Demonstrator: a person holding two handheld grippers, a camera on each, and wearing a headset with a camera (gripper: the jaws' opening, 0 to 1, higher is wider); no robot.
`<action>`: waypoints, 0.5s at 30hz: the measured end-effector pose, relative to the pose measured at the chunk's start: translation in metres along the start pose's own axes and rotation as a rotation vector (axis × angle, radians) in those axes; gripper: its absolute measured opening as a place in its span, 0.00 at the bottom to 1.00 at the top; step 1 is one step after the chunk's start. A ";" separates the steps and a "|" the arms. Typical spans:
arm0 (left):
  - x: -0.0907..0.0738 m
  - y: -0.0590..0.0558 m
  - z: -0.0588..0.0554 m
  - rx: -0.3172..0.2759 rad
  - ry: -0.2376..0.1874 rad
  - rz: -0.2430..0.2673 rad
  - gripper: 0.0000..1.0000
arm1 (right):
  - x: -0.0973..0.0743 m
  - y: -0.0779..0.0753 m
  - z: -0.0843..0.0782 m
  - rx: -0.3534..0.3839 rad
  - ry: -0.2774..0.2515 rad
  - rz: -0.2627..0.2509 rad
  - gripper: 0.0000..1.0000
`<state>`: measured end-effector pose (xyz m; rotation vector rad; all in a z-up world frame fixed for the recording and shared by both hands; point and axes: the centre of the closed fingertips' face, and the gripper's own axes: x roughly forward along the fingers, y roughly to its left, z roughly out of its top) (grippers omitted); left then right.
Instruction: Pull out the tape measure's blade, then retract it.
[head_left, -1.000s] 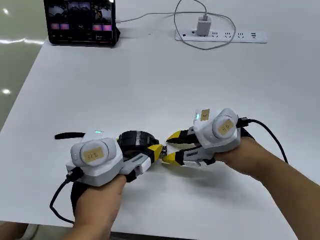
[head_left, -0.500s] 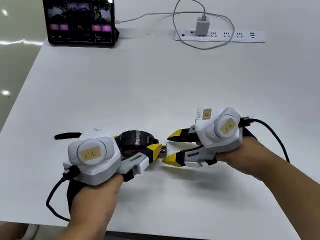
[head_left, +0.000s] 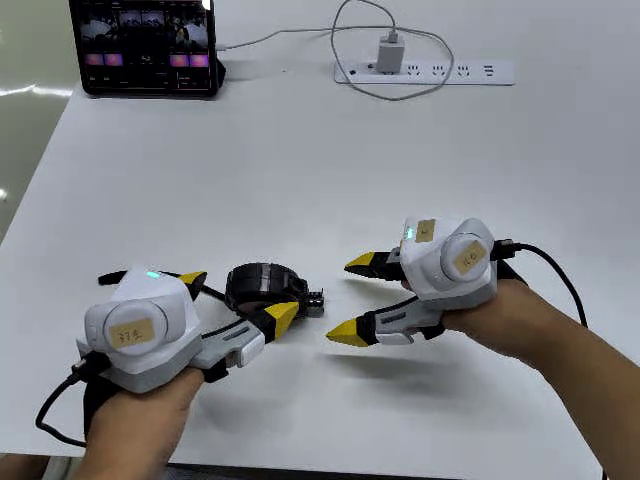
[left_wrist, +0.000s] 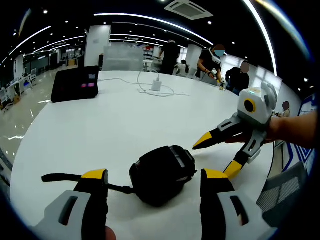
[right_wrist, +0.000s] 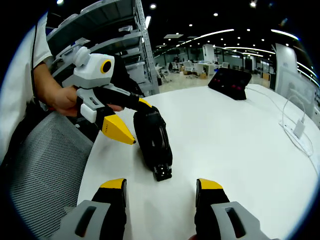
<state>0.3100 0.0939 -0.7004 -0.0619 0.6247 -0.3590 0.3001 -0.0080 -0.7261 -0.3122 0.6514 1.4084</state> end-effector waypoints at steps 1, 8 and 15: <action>-0.001 0.000 0.000 0.012 0.001 -0.004 0.73 | -0.001 0.000 -0.001 0.002 0.002 -0.003 0.54; -0.008 -0.004 0.000 0.058 0.001 -0.061 0.78 | -0.016 -0.002 -0.004 0.005 0.010 -0.037 0.59; -0.016 -0.016 0.003 0.085 -0.007 -0.130 0.84 | -0.028 -0.001 -0.008 0.011 0.016 -0.064 0.64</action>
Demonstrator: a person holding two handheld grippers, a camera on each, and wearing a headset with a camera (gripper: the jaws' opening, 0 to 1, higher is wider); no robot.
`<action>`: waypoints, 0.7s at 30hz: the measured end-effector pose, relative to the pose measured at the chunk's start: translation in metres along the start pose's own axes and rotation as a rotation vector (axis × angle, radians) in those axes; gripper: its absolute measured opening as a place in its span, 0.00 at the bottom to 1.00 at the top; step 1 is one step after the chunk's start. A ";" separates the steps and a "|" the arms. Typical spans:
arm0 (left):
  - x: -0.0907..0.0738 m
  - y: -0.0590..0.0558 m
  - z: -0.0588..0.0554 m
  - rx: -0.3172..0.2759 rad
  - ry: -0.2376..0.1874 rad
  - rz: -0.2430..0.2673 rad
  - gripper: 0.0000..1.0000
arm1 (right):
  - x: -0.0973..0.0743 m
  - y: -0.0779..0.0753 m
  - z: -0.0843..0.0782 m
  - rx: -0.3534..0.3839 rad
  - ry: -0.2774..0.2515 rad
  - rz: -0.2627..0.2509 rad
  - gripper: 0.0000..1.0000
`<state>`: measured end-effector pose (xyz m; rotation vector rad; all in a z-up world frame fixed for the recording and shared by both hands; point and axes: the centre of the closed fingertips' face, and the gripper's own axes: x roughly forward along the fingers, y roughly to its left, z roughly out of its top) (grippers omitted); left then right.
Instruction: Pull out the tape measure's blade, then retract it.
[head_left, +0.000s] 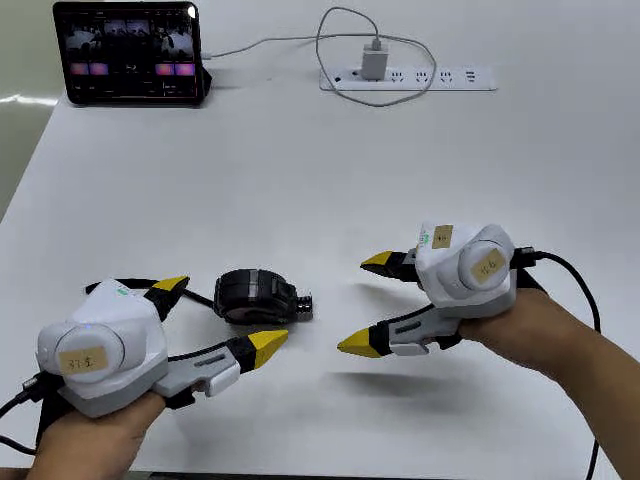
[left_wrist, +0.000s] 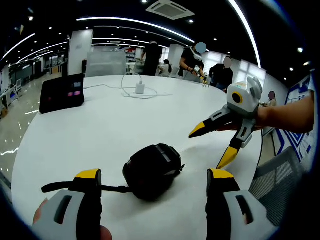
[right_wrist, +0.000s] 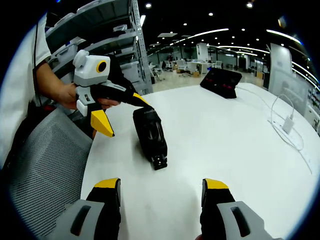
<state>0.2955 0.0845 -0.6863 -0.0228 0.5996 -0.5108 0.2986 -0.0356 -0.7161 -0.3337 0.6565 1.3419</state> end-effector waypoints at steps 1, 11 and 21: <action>0.000 0.000 -0.001 0.001 0.001 -0.004 0.85 | -0.001 0.000 -0.001 0.000 0.003 -0.006 0.64; -0.007 -0.002 0.000 0.027 0.006 -0.045 0.88 | -0.020 0.002 -0.005 0.025 0.009 -0.044 0.67; -0.016 -0.001 -0.001 0.069 0.023 -0.078 0.97 | -0.037 0.001 -0.015 0.041 0.022 -0.086 0.69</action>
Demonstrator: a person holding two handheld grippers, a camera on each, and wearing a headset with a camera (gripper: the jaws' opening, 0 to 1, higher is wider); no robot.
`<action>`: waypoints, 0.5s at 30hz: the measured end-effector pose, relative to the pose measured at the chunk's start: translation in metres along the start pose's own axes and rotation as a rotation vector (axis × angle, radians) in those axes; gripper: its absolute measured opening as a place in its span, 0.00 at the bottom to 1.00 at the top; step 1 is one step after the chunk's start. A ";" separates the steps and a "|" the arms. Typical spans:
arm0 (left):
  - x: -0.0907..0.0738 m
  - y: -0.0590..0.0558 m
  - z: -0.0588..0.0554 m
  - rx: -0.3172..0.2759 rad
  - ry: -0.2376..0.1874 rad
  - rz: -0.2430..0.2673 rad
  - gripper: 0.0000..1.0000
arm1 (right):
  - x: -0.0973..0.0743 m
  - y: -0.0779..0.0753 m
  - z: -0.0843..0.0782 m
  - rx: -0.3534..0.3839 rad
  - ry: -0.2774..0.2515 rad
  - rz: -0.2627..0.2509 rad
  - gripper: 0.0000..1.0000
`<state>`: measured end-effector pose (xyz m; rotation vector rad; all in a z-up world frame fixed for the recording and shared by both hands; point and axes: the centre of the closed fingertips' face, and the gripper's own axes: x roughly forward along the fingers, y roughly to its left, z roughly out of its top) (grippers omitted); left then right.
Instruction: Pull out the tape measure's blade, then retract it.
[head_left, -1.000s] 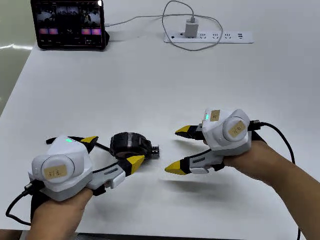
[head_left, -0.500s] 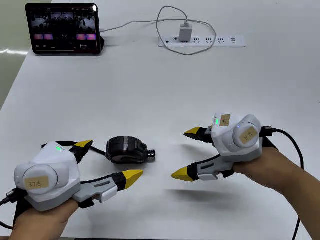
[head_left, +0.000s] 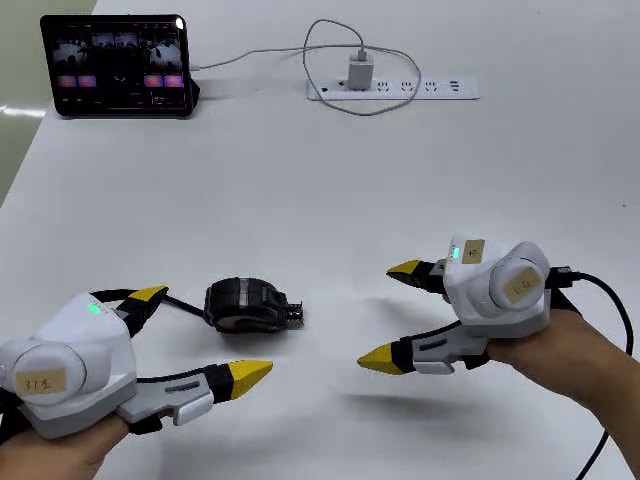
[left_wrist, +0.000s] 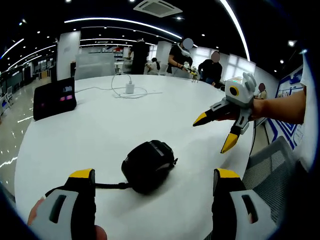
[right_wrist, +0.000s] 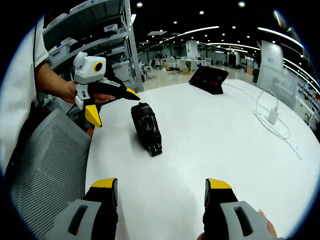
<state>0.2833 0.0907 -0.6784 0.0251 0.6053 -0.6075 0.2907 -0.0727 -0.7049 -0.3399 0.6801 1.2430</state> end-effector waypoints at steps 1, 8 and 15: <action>-0.001 0.000 0.000 0.005 0.001 -0.001 0.97 | -0.002 0.000 -0.001 0.001 -0.001 -0.005 0.70; -0.009 0.001 -0.002 0.027 0.012 -0.007 0.99 | -0.011 -0.001 -0.001 0.009 -0.009 -0.029 0.74; -0.018 0.002 -0.004 0.055 0.025 -0.008 0.99 | -0.017 0.001 -0.005 0.014 -0.008 -0.039 0.76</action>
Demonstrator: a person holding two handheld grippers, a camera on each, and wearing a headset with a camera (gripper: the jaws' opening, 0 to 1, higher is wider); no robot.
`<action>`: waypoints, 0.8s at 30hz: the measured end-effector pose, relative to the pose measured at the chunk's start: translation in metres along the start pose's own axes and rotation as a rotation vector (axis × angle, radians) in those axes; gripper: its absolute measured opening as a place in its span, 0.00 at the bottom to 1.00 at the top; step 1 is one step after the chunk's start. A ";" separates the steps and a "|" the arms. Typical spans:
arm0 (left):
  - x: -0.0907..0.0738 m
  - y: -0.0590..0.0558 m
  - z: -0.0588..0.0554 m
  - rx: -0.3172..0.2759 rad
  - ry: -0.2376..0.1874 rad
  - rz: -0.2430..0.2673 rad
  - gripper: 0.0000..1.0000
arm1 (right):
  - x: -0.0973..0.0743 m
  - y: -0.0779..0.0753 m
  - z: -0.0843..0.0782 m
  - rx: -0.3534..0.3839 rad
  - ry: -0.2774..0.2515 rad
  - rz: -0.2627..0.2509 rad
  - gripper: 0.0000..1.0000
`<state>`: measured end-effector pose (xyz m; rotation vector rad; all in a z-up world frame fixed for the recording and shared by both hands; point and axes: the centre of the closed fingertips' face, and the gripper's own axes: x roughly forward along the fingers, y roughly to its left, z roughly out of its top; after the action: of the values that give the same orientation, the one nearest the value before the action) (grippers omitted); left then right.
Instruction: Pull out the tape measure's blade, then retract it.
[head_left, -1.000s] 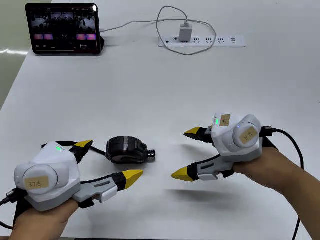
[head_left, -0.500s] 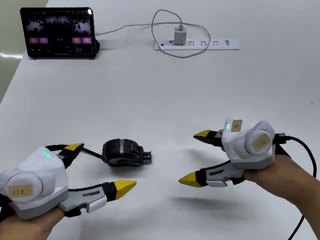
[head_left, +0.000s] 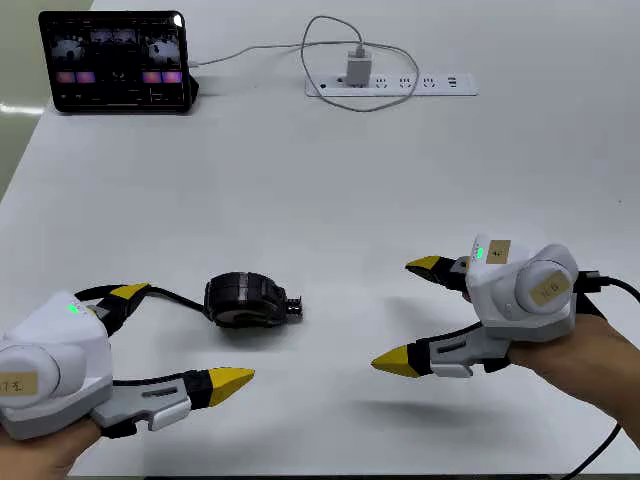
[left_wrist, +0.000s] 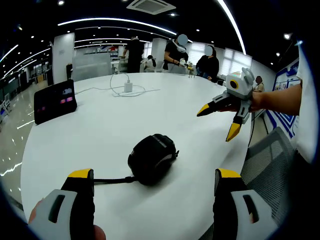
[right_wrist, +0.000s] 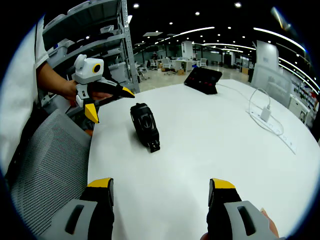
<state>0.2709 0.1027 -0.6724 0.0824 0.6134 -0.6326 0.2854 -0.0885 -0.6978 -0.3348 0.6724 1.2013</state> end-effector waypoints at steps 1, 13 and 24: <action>-0.001 0.000 -0.001 0.006 0.005 -0.003 0.99 | -0.001 0.001 -0.001 0.003 0.000 0.000 0.77; -0.005 0.000 -0.008 0.057 0.020 -0.030 0.99 | -0.015 0.003 -0.010 0.021 -0.007 -0.029 0.81; -0.016 0.000 -0.010 0.104 0.022 -0.046 0.99 | -0.034 0.001 -0.020 0.039 -0.025 -0.071 0.81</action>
<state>0.2551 0.1139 -0.6715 0.1735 0.6048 -0.7089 0.2715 -0.1244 -0.6910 -0.3080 0.6567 1.1215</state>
